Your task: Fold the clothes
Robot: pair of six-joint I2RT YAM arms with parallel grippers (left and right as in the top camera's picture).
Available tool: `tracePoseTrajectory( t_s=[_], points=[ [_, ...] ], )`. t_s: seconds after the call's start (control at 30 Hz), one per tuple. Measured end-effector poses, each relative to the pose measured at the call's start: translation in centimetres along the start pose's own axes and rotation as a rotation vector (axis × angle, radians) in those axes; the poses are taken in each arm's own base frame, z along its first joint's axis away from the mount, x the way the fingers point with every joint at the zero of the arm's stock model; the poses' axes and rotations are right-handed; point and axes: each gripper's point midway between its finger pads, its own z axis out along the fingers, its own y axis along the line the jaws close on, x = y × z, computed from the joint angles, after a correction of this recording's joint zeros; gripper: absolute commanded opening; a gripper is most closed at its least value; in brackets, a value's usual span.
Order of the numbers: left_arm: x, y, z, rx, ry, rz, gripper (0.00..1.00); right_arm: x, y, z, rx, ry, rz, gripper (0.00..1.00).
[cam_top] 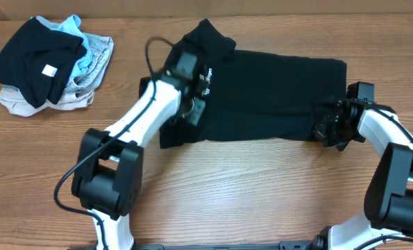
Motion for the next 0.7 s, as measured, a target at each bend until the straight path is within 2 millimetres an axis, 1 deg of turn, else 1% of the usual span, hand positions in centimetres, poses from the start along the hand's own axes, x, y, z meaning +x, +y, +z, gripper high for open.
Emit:
tracePoseTrajectory(
  t_s=[0.07,0.13,0.2,0.37,0.43,0.5,0.57,0.63,0.7],
  points=[
    [1.1,0.1,1.6,0.000,0.016,-0.014,0.04,0.0,0.0,0.0,-0.001,-0.001,-0.001,0.05],
    [1.4,0.5,2.3,-0.003,0.013,-0.033,0.04,0.0,0.0,0.0,0.000,0.000,0.000,0.05],
    [0.9,1.3,2.6,-0.019,-0.016,-0.050,0.04,0.0,0.0,0.0,0.000,0.000,0.001,0.05],
    [-1.5,4.0,2.5,-0.096,-0.127,-0.118,0.04,0.0,0.0,0.0,0.000,0.000,0.000,0.05],
    [-2.6,5.3,2.3,-0.123,-0.180,-0.169,0.04,0.0,0.0,0.0,-0.001,0.000,0.000,0.05],
    [-3.0,6.4,1.9,-0.135,-0.194,-0.212,0.04,0.0,0.0,0.0,-0.001,0.000,0.000,0.05],
    [-3.3,7.6,1.1,-0.147,-0.192,-0.248,0.04,0.0,0.0,0.0,-0.001,0.000,0.000,0.05],
    [-4.3,8.6,-0.4,-0.159,-0.196,-0.273,0.04,0.0,0.0,0.0,0.000,0.000,0.000,0.05],
    [-5.8,9.3,-2.6,-0.168,-0.223,-0.289,0.04,0.0,0.0,0.0,0.000,0.000,0.000,0.05]
  ],
)
